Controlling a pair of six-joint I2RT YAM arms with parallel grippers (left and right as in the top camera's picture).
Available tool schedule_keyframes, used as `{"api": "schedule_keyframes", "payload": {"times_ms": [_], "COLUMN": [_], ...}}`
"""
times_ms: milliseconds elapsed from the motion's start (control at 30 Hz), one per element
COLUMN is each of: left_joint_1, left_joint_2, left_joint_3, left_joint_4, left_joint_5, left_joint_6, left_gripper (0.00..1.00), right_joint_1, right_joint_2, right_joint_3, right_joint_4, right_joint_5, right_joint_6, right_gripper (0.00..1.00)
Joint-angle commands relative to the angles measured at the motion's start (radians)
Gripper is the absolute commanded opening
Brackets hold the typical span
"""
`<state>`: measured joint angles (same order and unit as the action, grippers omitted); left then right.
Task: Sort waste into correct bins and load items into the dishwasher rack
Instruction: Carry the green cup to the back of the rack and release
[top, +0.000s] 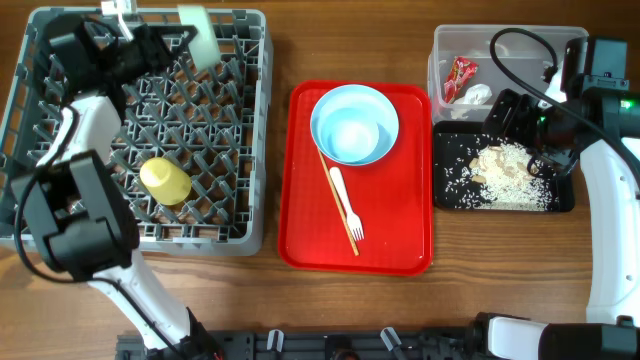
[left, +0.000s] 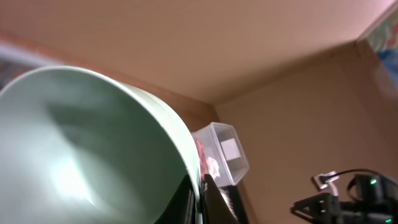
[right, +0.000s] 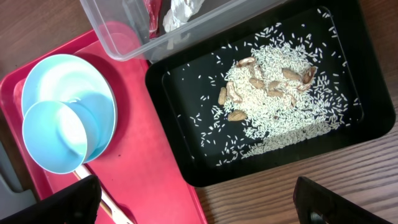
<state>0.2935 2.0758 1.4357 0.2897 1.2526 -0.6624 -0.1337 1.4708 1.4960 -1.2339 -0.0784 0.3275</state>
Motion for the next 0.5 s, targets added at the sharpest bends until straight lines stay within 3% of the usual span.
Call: {"api": "schedule_keyframes", "payload": {"times_ms": [0,233,400,433,467], "left_joint_1": [0.042,0.113,0.162,0.173,0.195], "left_joint_2": [0.058,0.097,0.098,0.098,0.098], "left_joint_3": [0.006,0.006,0.006,0.006,0.006], "left_joint_4": [0.013,-0.021,-0.047,-0.047,-0.048], "left_joint_5": [0.045,0.048,0.082,0.097,0.124], "left_joint_6": [-0.086,-0.086,-0.086,-0.086,-0.087], "left_gripper": [0.04,0.04,0.11,0.27,0.59], "right_joint_1": [-0.002,-0.002,-0.002,-0.002,-0.002], "right_joint_2": [0.011,0.011,0.011,0.011,0.011], "right_joint_3": [-0.002,-0.002,-0.002,-0.002,-0.002], "right_joint_4": [0.000,-0.002,-0.003,-0.003,-0.003], "right_joint_5": [-0.012,-0.012,-0.012,-0.012,-0.012], "right_joint_6": [-0.013,-0.011,-0.010,-0.011,-0.011], "right_gripper": [1.00,1.00,1.00,1.00,1.00]}}
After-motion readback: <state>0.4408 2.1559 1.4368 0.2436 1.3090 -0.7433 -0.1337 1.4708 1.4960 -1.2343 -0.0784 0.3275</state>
